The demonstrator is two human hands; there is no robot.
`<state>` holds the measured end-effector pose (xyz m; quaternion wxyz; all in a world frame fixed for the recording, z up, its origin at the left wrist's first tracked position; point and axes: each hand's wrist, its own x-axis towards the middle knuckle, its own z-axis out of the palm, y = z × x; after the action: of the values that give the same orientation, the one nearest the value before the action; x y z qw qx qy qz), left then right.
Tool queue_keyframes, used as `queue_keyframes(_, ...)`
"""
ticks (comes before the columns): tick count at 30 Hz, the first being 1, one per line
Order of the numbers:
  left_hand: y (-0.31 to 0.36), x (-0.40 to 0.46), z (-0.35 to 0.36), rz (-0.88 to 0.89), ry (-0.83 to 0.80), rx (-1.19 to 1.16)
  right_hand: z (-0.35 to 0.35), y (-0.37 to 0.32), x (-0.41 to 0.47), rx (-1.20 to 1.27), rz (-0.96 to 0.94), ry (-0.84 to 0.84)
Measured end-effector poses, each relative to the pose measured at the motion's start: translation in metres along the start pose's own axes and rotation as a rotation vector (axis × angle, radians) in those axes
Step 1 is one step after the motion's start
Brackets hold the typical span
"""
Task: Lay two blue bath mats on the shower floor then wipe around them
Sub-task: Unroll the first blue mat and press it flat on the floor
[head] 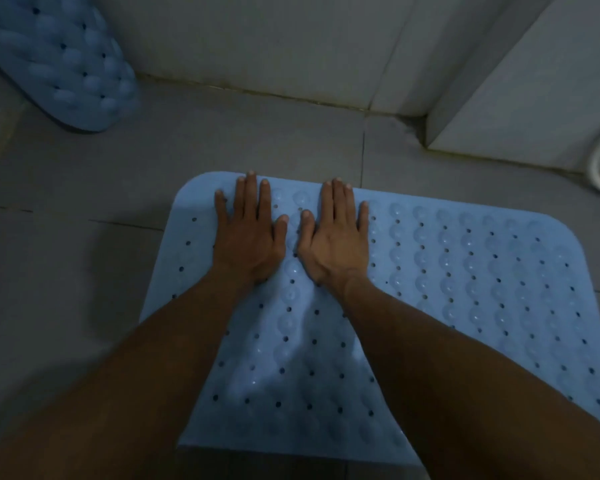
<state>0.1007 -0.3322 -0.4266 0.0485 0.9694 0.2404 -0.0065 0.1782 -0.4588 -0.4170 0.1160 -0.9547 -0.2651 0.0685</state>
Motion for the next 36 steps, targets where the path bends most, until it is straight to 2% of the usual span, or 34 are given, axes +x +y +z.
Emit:
queue_keyframes(5,-0.001,0.001,-0.009,-0.013,-0.071,-0.010,-0.008,0.002,0.005,0.084,-0.009,-0.102)
queue_keyframes(8,0.000,0.012,-0.029,-0.096,-0.310,-0.067,-0.032,0.017,0.009,0.216,-0.082,-0.241)
queue_keyframes(9,0.004,0.011,-0.034,-0.103,-0.327,-0.045,-0.040,0.028,0.006,0.229,-0.110,-0.246)
queue_keyframes(12,0.038,0.002,-0.041,-0.044,-0.230,-0.012,-0.066,0.077,-0.007,0.175,-0.141,-0.180)
queue_keyframes(15,0.100,-0.006,-0.036,0.040,-0.135,-0.050,-0.091,0.135,-0.016,0.073,-0.108,-0.117)
queue_keyframes(20,0.204,-0.003,-0.022,0.117,-0.112,-0.145,-0.114,0.220,-0.025,-0.046,-0.032,-0.092)
queue_keyframes(24,0.259,0.003,-0.007,0.133,-0.067,-0.207,-0.110,0.268,-0.026,-0.071,-0.002,-0.087)
queue_keyframes(30,0.274,0.002,0.026,0.172,0.139,-0.160,-0.077,0.287,-0.027,-0.039,-0.007,0.033)
queue_keyframes(36,0.278,0.003,0.019,0.130,0.055,-0.114,-0.078,0.286,-0.026,-0.019,0.009,0.048)
